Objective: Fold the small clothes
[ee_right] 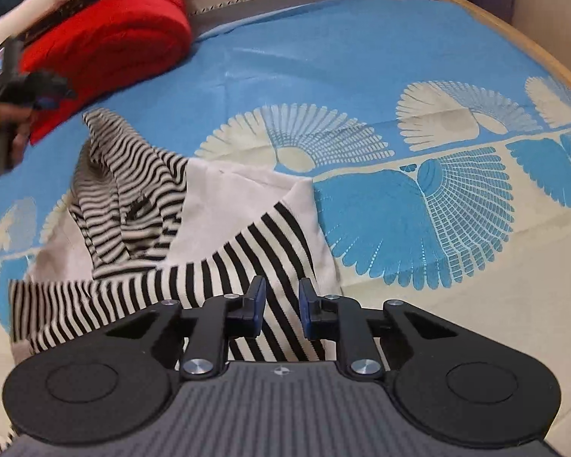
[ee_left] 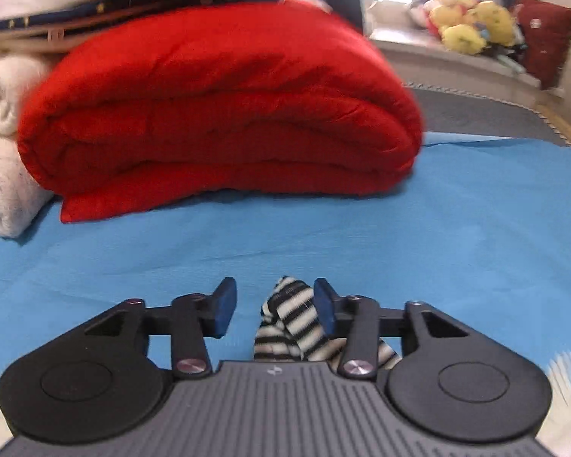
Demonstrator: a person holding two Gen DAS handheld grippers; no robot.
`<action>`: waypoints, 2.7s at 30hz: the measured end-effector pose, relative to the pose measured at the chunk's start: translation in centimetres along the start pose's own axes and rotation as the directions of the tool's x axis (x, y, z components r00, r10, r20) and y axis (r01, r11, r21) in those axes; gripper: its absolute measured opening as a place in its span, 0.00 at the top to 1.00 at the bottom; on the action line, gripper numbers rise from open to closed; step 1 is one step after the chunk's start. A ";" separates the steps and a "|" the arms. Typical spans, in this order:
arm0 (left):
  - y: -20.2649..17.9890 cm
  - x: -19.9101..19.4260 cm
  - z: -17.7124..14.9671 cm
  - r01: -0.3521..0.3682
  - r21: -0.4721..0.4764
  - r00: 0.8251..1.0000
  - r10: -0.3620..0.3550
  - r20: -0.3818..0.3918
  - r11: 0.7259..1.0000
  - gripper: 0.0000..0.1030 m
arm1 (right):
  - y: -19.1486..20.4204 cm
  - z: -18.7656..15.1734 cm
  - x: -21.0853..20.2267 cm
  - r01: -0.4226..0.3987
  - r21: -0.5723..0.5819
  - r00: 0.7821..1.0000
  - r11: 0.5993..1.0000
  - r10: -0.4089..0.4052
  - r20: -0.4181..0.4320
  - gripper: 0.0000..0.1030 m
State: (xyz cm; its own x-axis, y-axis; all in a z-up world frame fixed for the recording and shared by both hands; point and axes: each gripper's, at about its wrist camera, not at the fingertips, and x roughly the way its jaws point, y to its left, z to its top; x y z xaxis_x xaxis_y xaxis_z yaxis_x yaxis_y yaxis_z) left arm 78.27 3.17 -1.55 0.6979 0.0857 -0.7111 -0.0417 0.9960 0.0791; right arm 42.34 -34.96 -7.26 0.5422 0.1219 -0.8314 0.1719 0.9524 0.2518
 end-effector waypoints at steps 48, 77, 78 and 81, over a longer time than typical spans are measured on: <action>1.9 -20.2 -30.3 0.192 -0.502 0.799 -0.432 -0.419 0.843 0.54 | 3.7 -3.9 5.8 -0.209 0.178 0.944 0.962 0.246 -0.219 0.68; 8.1 -21.8 -27.0 0.248 -0.410 0.853 -0.399 -0.337 0.878 0.63 | -1.8 -2.1 2.0 -0.122 0.403 0.977 0.907 0.182 -0.115 0.60; 8.1 -21.6 -26.9 0.242 -0.407 0.857 -0.391 -0.337 0.881 0.63 | -1.7 -2.0 2.1 -0.113 0.387 0.977 0.915 0.174 -0.125 0.60; 7.7 -20.6 -27.2 0.220 -0.409 0.852 -0.379 -0.362 0.886 0.72 | -1.5 -2.2 2.8 -0.089 0.362 0.977 0.928 0.152 -0.150 0.60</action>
State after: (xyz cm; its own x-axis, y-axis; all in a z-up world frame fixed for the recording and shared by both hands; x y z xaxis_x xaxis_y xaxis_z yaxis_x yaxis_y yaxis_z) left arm 44.14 9.80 -5.28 0.3513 -0.2952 -0.8885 -0.1755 0.9114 -0.3722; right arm 41.79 -35.45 -11.03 0.4323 0.3060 -0.8482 0.4088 0.7719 0.4868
